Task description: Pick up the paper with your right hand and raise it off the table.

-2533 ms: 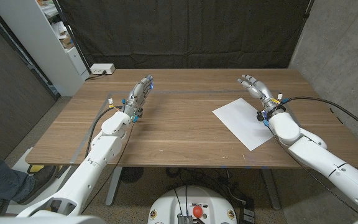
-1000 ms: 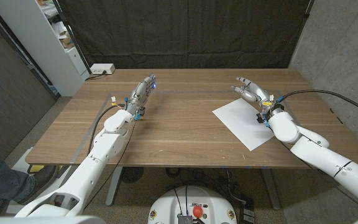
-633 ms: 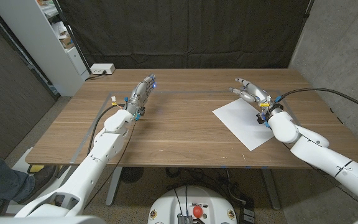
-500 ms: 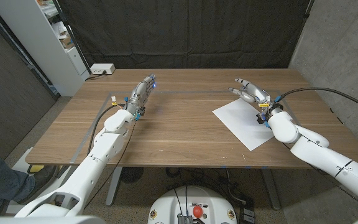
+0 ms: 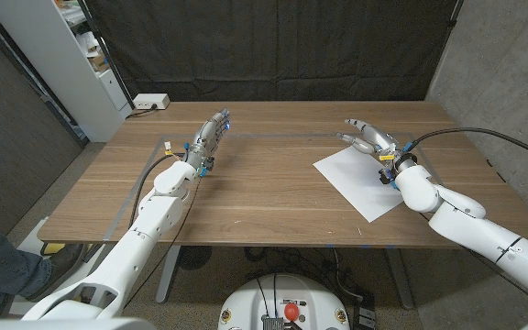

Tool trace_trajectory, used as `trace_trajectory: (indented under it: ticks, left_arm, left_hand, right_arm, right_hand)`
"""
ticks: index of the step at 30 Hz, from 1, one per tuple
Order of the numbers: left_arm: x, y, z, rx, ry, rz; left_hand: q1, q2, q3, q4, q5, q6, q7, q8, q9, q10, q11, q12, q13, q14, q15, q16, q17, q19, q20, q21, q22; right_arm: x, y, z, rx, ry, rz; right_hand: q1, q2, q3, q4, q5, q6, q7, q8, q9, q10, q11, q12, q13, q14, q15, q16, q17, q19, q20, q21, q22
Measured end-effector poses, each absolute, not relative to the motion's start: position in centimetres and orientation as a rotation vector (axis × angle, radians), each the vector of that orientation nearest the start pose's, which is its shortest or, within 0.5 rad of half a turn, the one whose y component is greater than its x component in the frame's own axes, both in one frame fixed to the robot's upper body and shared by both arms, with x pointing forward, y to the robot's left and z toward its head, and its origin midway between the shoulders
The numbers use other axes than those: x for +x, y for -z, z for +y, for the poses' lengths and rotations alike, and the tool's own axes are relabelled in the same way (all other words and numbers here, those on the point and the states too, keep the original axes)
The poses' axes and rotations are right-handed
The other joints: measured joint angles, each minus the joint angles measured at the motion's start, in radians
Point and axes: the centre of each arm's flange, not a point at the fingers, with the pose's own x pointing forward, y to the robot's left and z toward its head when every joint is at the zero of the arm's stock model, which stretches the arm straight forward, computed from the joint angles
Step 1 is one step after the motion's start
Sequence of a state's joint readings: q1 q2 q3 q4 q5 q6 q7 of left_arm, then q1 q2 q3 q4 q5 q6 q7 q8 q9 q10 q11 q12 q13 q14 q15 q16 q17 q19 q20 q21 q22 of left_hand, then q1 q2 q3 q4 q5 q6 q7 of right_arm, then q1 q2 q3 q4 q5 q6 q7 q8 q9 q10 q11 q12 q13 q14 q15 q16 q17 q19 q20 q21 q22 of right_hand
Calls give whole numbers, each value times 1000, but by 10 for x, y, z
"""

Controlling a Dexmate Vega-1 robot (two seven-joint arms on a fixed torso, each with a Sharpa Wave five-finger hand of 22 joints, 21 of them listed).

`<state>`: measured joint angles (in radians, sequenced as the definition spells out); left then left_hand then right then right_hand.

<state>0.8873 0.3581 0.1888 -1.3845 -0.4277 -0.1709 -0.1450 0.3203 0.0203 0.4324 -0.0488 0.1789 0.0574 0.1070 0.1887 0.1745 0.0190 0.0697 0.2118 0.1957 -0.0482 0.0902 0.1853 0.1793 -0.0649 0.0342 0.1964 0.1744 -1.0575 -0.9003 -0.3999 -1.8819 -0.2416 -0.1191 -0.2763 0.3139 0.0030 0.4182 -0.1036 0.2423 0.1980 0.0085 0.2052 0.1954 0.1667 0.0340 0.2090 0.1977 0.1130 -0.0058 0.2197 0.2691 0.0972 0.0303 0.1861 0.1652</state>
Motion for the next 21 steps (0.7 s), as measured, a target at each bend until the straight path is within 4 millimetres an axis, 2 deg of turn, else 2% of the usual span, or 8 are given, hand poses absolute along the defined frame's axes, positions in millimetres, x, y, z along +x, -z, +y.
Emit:
trace_trajectory:
  ticks: [5, 8, 10, 14, 15, 17, 21]
  left_arm:
    - [643, 13, 267, 20, 255, -610]
    - [643, 14, 267, 19, 255, -610]
    - [643, 14, 267, 19, 255, -610]
    - [642, 15, 267, 19, 255, -608]
    - [642, 15, 267, 19, 255, -608]
    - [642, 15, 267, 19, 255, -609]
    - [641, 16, 268, 19, 253, -608]
  left_hand:
    - [0, 0, 3, -3, 0, 0, 0, 0, 0, 0, 0, 0, 0, 0, 0, 0, 0, -5, 5, 0, 0]
    - [0, 0, 3, -3, 0, 0, 0, 0, 0, 0, 0, 0, 0, 3, 3, 0, 0, -5, 5, 0, 0]
    - [0, 0, 3, -3, 0, 0, 0, 0, 0, 0, 0, 0, 0, 5, 5, 0, 0, -5, 5, 0, 0]
    - [0, 0, 3, -3, 0, 0, 0, 0, 0, 5, 5, 0, 0, 5, 5, 0, 0, -5, 5, 0, 0]
    - [0, 0, 3, -3, 0, 0, 0, 0, 0, 5, 5, 0, 0, 5, 5, 0, 0, -5, 5, 0, 0]
    - [0, 0, 3, -3, 0, 0, 0, 0, 0, 5, 5, 0, 0, 5, 5, 0, 0, -5, 5, 0, 0]
    - [0, 0, 0, -5, 0, 0, 0, 0, 0, 5, 5, 0, 0, 5, 5, 0, 0, -5, 5, 0, 0]
  right_arm:
    - [554, 15, -279, -1119, 92, -657]
    - [553, 15, -278, -1138, 94, -648]
    - [554, 16, -280, -1147, 99, -640]
    - [550, 15, -278, -1173, 98, -635]
    - [550, 15, -278, -1179, 98, -633]
    - [549, 15, -278, -1189, 99, -630]
    - [548, 15, -277, -1214, 102, -623]
  right_hand:
    - [0, 0, 3, -6, 0, 9, -16, 0, 0, 11, -10, 0, 0, 9, -1, 0, -12, -7, 84, -5, 0]
    - [0, 0, 4, -12, 0, 9, -23, 0, 0, 11, -11, 0, 0, 11, 0, 0, -18, 1, 123, -2, 0]
    - [9, -9, 4, -18, 0, 13, -27, 0, 0, 15, -17, 0, 0, 4, 7, 0, -23, 11, 148, 0, 0]
    - [15, -15, 1, -24, 0, 13, -43, 0, 0, 6, -25, 0, 0, 5, 17, -7, -28, 7, 172, 0, 0]
    - [14, -14, 3, -25, 0, 13, -49, 0, 0, 3, -28, 0, 0, 5, 17, -7, -31, -9, 181, -2, 0]
    - [19, -19, 4, -27, 0, 11, -61, 0, 0, 3, -29, 0, 0, 3, 18, -7, -32, -56, 178, -15, 0]
    - [19, -19, 4, -26, 6, 16, -66, 0, 3, 8, -35, 0, 0, 3, 18, -7, -32, -169, 164, -24, 5]
